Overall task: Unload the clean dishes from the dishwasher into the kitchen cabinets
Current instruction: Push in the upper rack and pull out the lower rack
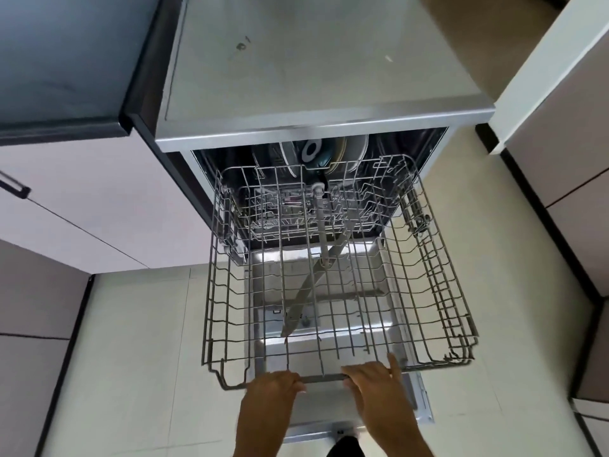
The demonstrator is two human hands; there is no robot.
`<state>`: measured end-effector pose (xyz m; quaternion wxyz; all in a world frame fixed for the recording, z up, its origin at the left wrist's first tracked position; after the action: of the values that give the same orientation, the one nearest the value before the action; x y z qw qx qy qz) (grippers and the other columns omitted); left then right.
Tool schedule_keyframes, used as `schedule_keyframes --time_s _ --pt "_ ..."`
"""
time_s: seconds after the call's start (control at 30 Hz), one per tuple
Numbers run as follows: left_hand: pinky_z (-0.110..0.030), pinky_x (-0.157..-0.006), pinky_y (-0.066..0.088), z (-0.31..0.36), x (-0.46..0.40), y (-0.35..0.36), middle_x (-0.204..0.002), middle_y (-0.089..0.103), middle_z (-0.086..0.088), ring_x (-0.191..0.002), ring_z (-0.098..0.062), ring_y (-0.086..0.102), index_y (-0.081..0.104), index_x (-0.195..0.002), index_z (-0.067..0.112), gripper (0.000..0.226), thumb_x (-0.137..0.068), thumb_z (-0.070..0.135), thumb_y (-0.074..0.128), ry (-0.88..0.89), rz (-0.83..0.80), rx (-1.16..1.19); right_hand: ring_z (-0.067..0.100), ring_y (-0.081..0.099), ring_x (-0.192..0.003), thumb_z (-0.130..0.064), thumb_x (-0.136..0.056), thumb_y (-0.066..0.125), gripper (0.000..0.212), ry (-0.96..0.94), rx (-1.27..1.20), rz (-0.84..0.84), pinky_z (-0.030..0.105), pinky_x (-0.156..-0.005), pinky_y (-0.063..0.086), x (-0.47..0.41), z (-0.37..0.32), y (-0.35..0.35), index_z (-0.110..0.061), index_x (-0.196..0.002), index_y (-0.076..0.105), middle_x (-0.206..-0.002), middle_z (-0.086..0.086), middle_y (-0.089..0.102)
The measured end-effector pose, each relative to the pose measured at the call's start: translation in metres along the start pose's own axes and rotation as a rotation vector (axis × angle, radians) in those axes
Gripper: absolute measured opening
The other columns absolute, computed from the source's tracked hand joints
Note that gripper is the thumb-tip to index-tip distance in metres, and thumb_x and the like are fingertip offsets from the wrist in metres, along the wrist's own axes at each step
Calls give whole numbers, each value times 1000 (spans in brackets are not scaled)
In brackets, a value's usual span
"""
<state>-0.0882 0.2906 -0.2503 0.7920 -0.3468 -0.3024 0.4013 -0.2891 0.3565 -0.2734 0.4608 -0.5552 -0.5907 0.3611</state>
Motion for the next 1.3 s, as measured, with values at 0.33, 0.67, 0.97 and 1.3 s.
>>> schedule_keyframes --time_s 0.33,0.67,0.97,1.3 --pt "-14 -79 35 -27 4 30 -76 68 22 -73 5 53 73 -75 32 49 -101 51 35 54 450 -12 -2 60 -84 -38 -84 50 22 87 -74 157 38 -113 10 -4 13 12 -41 -84 72 -79 -29 63" --pt "-28 -83 38 -37 -68 13 -79 63 18 -79 -6 51 71 -82 30 21 -92 37 53 3 462 -37 9 65 -81 -17 -70 76 20 -19 -122 236 37 -98 26 -93 25 -5 -35 -80 74 -78 -21 68" --pt "-35 -86 44 -56 -174 -29 -79 69 17 -76 -7 60 74 -83 26 26 -92 32 50 -20 407 55 8 54 -102 -24 -95 60 16 3 -193 106 40 -109 14 -197 33 -36 -30 -98 74 -101 -17 69" --pt "-30 -81 45 -70 -258 -69 -76 71 6 -72 -16 64 75 -81 19 38 -94 39 46 76 459 61 19 60 -101 -18 -85 59 20 -35 -195 208 39 -98 15 -295 42 -43 -26 -92 76 -94 -10 73"
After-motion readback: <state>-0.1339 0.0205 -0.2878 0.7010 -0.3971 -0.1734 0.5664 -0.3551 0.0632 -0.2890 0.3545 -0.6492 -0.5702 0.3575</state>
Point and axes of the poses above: each hand's wrist, its own x-axis away from the middle knuckle, its own y-axis out of the palm, z = x × y, the point moved 3 cm from there along -x, towards the middle knuckle
